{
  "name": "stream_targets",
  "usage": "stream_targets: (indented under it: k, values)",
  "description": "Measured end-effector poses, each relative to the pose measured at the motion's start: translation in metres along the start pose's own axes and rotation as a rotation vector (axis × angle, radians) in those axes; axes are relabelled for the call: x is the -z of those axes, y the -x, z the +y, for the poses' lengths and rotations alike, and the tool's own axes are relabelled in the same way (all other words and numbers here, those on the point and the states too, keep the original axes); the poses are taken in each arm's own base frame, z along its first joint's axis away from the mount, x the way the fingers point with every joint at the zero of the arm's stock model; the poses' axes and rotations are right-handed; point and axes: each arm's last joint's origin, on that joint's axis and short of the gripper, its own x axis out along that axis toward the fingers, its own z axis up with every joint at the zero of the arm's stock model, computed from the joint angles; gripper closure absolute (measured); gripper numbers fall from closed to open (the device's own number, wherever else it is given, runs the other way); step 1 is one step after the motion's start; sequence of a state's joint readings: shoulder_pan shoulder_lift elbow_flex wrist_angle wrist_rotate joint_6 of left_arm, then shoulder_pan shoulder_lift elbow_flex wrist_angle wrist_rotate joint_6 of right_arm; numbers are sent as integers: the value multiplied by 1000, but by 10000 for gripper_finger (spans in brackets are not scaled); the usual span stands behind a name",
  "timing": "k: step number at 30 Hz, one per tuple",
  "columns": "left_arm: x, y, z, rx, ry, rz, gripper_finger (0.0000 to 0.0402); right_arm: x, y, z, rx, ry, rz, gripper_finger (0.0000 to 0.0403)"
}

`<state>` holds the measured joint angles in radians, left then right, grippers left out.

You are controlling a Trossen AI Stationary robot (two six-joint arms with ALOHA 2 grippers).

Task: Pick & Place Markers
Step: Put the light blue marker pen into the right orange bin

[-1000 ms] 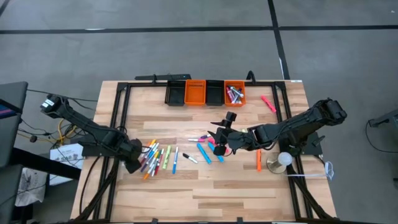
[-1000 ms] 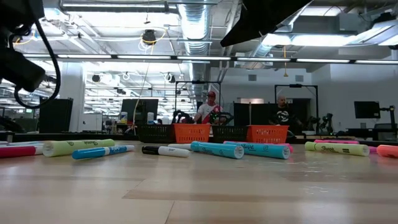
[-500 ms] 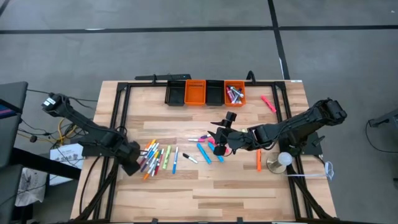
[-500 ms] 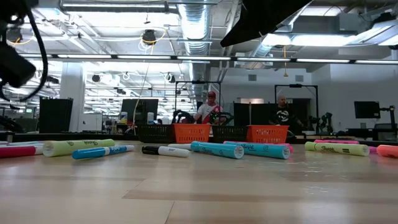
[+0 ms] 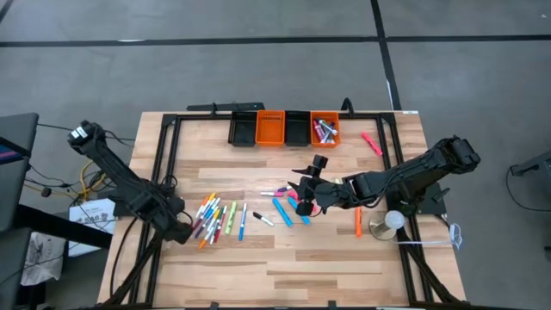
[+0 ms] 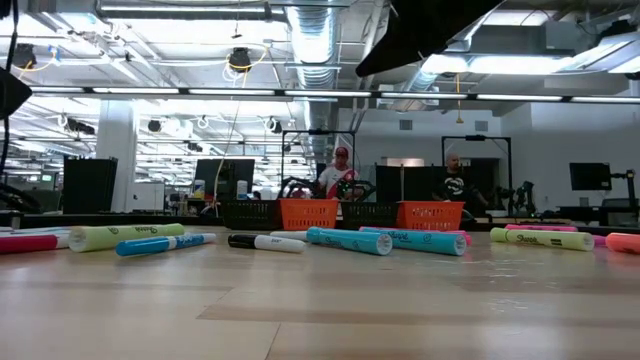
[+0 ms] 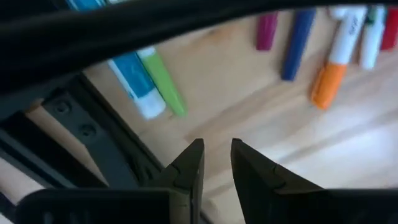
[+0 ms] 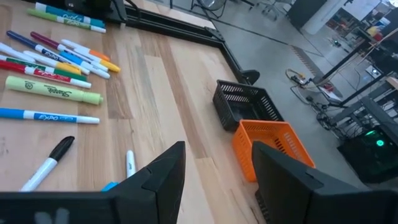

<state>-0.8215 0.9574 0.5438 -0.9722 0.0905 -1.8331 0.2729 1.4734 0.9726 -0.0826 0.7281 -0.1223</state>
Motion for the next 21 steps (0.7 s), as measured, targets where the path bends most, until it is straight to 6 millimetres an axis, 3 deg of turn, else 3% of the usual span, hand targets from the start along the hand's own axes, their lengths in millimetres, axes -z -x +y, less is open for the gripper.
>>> stream_targets:
  k: [14, 21]
  values:
    - [1, -37, -13, -246, 45, -86, 325, 0, 0, 0, 0, -18, 0, 223]
    - [3, -32, -27, -208, 33, -151, 325, 0, 0, 0, 0, -18, 0, 226]
